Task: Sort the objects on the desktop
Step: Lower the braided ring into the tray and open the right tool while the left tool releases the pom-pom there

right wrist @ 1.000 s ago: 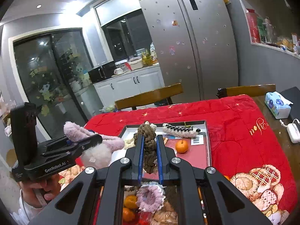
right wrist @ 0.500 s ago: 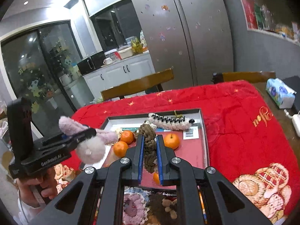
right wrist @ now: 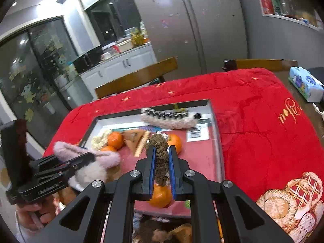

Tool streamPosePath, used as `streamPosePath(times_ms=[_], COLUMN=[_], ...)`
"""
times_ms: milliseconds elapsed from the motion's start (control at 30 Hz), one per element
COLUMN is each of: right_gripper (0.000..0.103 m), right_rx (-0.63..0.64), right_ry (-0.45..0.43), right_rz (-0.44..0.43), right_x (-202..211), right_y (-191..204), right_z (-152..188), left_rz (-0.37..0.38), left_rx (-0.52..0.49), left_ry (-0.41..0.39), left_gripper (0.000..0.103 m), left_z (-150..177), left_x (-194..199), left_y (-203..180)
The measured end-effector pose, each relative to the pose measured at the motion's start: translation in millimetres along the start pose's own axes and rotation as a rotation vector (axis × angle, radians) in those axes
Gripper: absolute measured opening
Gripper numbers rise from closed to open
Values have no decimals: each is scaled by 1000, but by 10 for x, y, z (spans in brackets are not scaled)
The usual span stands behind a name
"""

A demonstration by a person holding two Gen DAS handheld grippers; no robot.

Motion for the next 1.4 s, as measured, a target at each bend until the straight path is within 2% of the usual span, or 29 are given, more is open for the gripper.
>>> streamPosePath(times_ms=[167,267,367,433,1167,1267,1300,1367,1400], right_gripper=[13,13,13,13,13,17,18,29,41], right_rx=[-19,-23,-13,-28,7,9,4,-15,-26], right_ry=[56,83,90,100,83,71,66,57,50], right_rz=[0,-23,16,3,-3,-17,-25,-53,-68], right_x=[-200,-275,-325,-348,-341,-316,-304,-274,-249], right_y=[-73,-84,-115,-143,-49,-28,-37,-62,-79], right_z=[63,116,141,156,174,163,158,139,123], left_rz=[44,35,32,35,41,33,22,10,9], left_rx=[45,19,19,25,41,63,70,72,72], left_ry=[-2,2,-5,-7,-24,-17,-11,-9,-15], left_gripper=[36,36,36,36,36,38,41,50,59], left_z=[9,10,22,24,0,-17,-26,-43,-53], left_x=[-6,-4,-9,-16,-19,-33,-37,-22,-8], left_y=[108,65,66,82,124,128,131,136,138])
Point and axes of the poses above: each gripper's, at about its wrist camera, not at the fingertips, and x roughly against the way its jaws point, y to its left, z to its underside, the point moved 1 cm from there along -x, roughly the way its jaws point, and after that the axes turned 11 degrees about z, right-handed, at the moved point
